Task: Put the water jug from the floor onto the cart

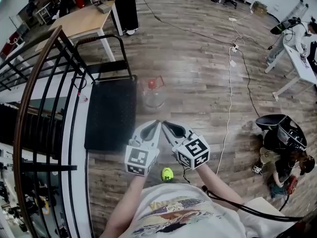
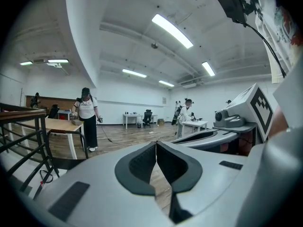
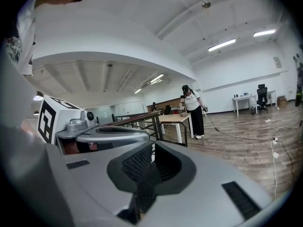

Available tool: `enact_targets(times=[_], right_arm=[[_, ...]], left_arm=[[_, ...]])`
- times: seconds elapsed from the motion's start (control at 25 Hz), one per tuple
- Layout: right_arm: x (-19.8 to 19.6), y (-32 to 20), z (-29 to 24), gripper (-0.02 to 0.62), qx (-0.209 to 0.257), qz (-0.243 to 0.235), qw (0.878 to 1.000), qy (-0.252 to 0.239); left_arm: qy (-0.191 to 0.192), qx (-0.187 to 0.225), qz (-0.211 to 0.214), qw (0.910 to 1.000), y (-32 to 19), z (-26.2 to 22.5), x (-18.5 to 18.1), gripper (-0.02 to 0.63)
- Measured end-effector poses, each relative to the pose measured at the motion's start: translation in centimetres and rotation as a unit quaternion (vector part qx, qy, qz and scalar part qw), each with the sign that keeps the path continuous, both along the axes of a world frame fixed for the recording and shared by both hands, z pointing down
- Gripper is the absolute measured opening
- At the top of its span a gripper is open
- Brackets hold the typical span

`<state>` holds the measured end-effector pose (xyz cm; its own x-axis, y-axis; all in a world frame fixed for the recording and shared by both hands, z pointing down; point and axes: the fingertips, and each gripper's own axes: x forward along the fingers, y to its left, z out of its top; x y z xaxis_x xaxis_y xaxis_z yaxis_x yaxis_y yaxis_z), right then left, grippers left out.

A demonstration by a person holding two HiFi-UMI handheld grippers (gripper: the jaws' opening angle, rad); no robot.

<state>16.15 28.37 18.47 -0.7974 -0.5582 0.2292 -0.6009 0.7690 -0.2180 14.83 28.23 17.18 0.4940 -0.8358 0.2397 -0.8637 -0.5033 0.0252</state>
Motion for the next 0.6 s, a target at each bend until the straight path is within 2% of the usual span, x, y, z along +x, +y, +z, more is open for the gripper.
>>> enact_targets(times=[0.2,0.6], right_arm=[[-1.5,-4.4,-0.3,0.028,0.005,0.010,1.000,0.003],[-6.7,-13.6,-0.6,0.028,0.002,0.030,0.999,0.016]], left_arm=[[0.021,0.004,0.012,0.9997,-4.4,-0.1,-1.6,0.012],[0.027,-0.006,0.034,0.9990,-13.4,-0.3,-6.7,0.012]])
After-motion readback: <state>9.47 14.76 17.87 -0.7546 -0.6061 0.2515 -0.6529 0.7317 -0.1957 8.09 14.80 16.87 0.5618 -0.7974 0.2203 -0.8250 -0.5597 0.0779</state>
